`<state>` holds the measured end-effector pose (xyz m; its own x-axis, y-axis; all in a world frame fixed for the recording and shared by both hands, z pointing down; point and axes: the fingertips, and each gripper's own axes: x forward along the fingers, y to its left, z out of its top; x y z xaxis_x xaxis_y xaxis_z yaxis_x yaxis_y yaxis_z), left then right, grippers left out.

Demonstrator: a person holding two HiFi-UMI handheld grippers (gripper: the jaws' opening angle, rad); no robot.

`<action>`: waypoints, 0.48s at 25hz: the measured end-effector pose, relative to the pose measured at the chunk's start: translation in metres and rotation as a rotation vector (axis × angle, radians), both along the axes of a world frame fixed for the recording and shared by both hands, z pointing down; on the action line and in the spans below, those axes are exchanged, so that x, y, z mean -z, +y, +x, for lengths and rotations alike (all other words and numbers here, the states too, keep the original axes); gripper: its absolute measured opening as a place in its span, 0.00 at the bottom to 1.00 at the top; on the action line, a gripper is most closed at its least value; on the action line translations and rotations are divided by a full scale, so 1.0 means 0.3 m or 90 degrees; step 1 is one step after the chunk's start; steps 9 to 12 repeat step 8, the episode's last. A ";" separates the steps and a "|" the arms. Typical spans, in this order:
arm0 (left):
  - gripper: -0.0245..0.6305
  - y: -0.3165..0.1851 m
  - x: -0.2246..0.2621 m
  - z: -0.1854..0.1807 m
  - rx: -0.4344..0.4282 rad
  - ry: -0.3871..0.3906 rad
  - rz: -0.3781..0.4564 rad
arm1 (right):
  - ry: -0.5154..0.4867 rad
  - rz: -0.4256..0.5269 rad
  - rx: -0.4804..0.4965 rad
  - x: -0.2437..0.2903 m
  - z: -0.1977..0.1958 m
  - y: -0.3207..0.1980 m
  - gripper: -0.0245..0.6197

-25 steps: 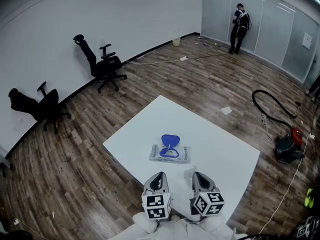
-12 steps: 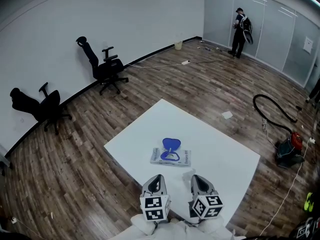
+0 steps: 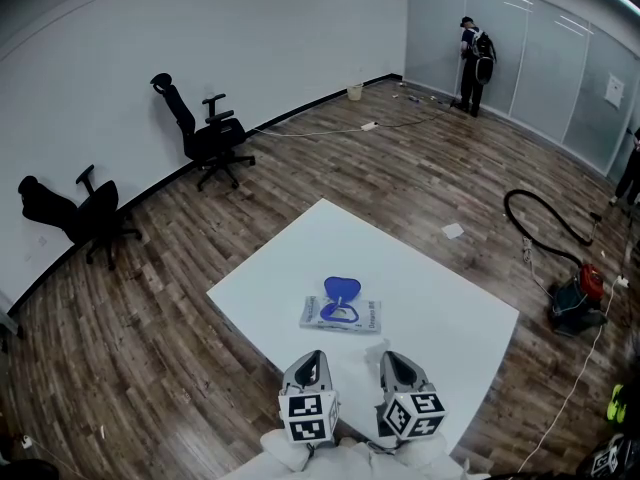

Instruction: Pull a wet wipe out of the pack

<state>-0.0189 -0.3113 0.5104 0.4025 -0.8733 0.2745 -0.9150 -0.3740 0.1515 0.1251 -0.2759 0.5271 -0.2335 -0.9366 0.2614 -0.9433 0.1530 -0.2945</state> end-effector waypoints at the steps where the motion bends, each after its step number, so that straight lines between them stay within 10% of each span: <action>1: 0.03 0.000 -0.001 0.001 -0.001 0.000 -0.001 | 0.000 0.000 0.000 0.000 0.000 0.001 0.06; 12: 0.03 -0.015 -0.006 -0.005 -0.006 0.005 -0.003 | -0.002 0.000 -0.005 0.002 -0.009 -0.010 0.06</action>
